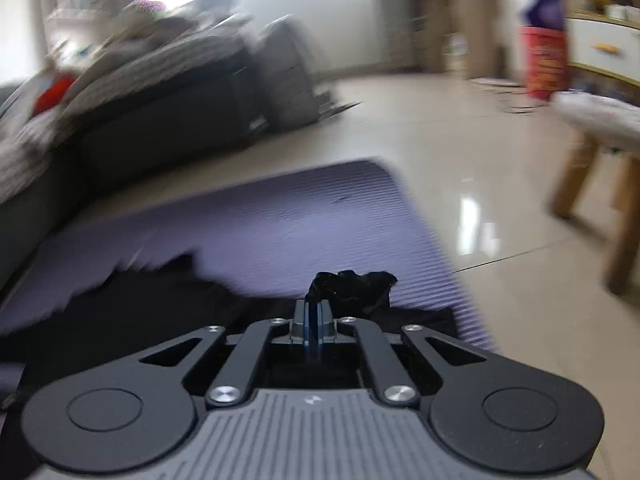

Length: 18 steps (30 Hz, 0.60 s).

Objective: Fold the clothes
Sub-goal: 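Grasp the sleeve cuff with the right tool and carry it across the shirt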

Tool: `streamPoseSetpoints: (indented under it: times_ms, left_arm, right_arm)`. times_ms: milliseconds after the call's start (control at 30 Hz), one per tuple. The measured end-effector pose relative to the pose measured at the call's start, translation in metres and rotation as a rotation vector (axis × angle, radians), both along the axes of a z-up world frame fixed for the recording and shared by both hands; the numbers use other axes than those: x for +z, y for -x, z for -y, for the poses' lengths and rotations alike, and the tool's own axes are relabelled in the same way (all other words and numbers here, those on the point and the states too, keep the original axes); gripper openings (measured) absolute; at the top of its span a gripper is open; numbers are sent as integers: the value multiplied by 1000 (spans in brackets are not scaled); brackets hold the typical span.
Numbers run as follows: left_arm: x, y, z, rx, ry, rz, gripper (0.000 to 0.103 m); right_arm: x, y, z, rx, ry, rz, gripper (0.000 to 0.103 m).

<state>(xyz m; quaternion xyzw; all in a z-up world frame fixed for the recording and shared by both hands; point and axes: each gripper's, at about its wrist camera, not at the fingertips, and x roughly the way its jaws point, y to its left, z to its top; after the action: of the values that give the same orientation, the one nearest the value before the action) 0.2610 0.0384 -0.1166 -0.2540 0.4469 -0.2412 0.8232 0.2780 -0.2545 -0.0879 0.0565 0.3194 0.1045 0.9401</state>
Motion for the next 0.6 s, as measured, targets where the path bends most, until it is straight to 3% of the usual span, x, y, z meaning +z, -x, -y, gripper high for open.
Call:
streamPoseSetpoints:
  times_ms: [267,533,600]
  left_arm:
    - [-36,2,-5,40,249,-114,92]
    - [-43,0,-12,92,366,-131,91]
    - [-44,-1,-12,94,375,-135,84]
  right_arm:
    - [-1,32,-76,335,55,-52,2]
    - [2,52,-98,494,93,-93,2]
    - [1,56,-102,529,91,-106,2]
